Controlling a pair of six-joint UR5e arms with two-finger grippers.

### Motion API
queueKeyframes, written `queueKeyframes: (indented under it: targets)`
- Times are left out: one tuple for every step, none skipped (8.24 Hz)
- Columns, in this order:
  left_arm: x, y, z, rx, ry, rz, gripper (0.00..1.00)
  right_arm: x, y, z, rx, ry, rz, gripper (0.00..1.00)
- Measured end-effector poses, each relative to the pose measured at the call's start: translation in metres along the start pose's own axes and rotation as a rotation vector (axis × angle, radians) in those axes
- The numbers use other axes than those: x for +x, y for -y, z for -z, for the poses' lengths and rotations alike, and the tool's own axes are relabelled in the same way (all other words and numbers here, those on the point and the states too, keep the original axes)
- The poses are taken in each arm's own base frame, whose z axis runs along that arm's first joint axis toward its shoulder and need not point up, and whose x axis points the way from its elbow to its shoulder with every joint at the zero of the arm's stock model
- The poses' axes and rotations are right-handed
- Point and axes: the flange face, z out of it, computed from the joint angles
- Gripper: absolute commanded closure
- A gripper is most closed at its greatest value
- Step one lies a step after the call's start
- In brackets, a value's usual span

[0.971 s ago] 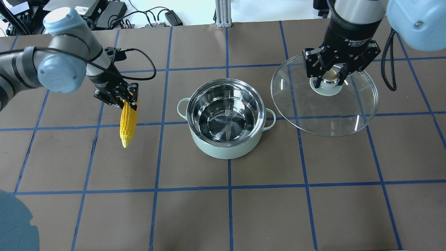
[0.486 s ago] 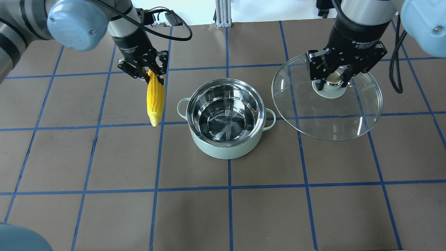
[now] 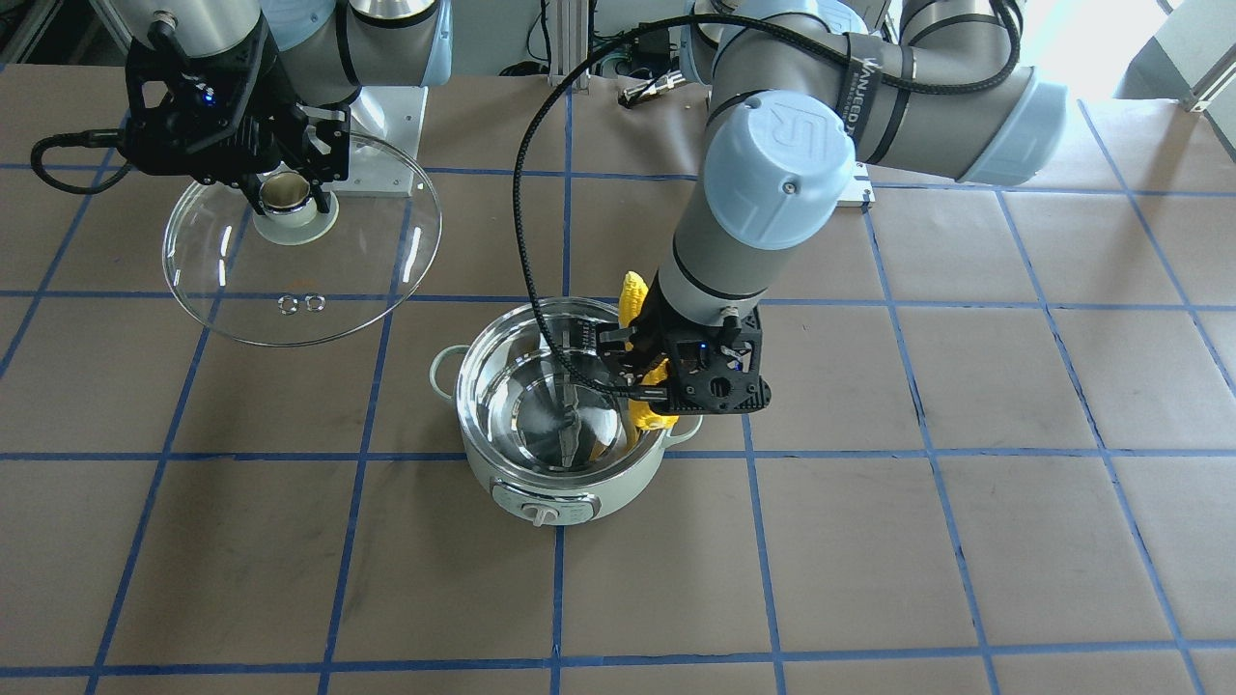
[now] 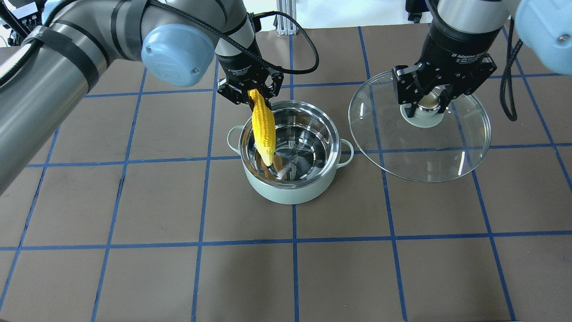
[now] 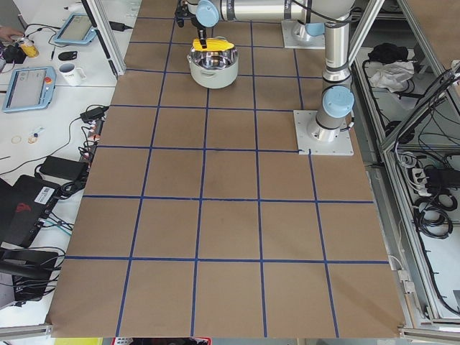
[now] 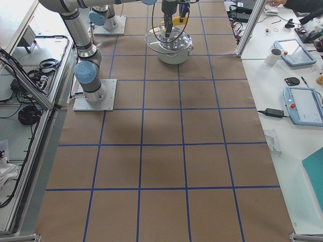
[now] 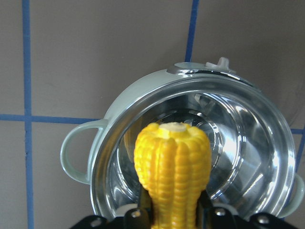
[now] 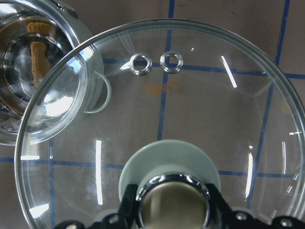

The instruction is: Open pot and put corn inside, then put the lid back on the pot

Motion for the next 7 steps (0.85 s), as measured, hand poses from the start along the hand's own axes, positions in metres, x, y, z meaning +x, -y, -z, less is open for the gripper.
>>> queueKeyframes:
  targets:
    - [0.015,0.0,-0.01,0.014,-0.014,-0.003,0.92,-0.001,0.0,-0.001,-0.002,0.001,-0.003,0.68]
    - [0.025,0.002,-0.022,0.016,-0.018,-0.004,0.92,-0.001,0.0,-0.001,-0.001,0.003,-0.005,0.67]
    - [0.033,0.003,-0.036,0.007,-0.016,-0.01,0.92,-0.001,0.0,-0.002,-0.001,0.0,-0.005,0.67]
    - [0.041,0.002,-0.046,0.0,-0.012,-0.023,0.92,-0.001,0.0,-0.002,-0.004,-0.004,-0.005,0.67]
    - [0.045,0.001,-0.052,-0.004,-0.01,-0.033,0.92,-0.001,-0.001,-0.002,-0.005,-0.005,-0.005,0.67]
    - [0.048,0.0,-0.056,-0.007,-0.008,-0.039,0.92,-0.002,-0.001,-0.003,-0.006,-0.006,-0.003,0.67]
    - [0.049,-0.001,-0.059,-0.009,-0.007,-0.042,0.88,-0.003,-0.001,-0.003,-0.007,-0.006,-0.001,0.68]
